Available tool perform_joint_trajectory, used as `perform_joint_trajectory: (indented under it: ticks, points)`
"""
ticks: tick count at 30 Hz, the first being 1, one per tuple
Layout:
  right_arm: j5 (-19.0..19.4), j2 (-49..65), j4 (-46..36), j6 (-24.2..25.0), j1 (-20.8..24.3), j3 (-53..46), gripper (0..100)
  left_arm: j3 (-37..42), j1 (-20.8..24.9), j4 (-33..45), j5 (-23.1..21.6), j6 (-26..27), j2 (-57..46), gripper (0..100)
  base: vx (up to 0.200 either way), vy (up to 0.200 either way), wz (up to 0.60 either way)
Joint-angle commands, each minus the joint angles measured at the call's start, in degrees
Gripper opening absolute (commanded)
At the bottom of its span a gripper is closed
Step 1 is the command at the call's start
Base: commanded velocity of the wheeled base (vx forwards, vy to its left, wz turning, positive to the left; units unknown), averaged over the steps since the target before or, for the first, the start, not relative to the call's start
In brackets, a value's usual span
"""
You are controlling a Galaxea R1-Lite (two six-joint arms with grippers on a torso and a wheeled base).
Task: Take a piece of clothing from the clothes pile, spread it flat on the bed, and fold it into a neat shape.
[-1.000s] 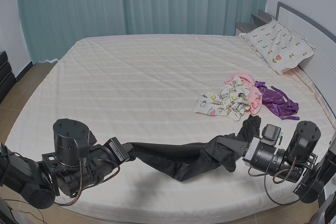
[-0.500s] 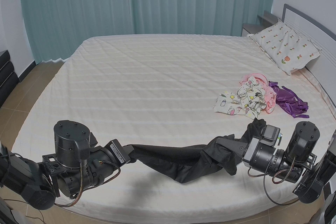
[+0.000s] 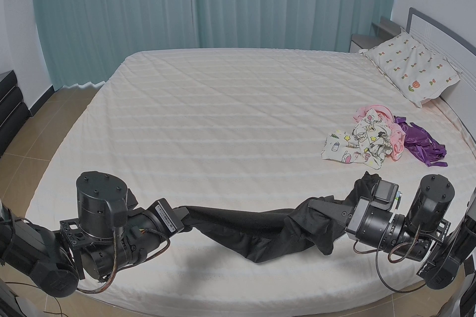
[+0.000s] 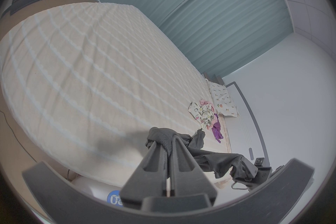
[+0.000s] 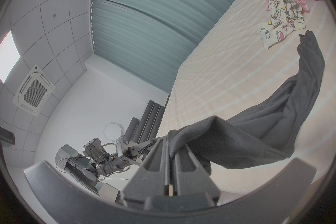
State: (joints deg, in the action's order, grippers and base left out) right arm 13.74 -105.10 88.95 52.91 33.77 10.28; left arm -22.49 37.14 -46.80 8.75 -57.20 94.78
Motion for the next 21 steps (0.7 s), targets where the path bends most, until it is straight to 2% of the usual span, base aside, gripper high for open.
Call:
perform_joint_trajectory:
  ticks: [1,8,11,17,21]
  points:
    - [0.1,0.0,0.6,0.0,-0.2,-0.5,0,0.2,0.2,0.0,-0.1,0.0,0.1,0,-0.2,0.0,0.0]
    - [0.4,0.7,0.6,-0.6,0.3,-3.2,0,0.7,0.6,0.0,-0.5,0.1,-0.4,0,-0.2,0.0,0.0]
    - [2.0,2.2,0.7,-1.7,0.4,-4.7,0,1.0,1.5,0.0,-0.7,0.1,-1.3,0,-0.2,0.0,0.0]
    - [8.1,10.4,0.6,-4.7,0.4,-8.1,0,1.7,4.3,0.7,-0.6,0.3,-5.6,0,-0.2,0.0,0.0]
    - [9.4,17.2,0.6,-4.9,0.3,-8.9,0,1.4,5.5,2.2,-0.6,0.4,-10.8,0,-0.2,0.0,0.0]
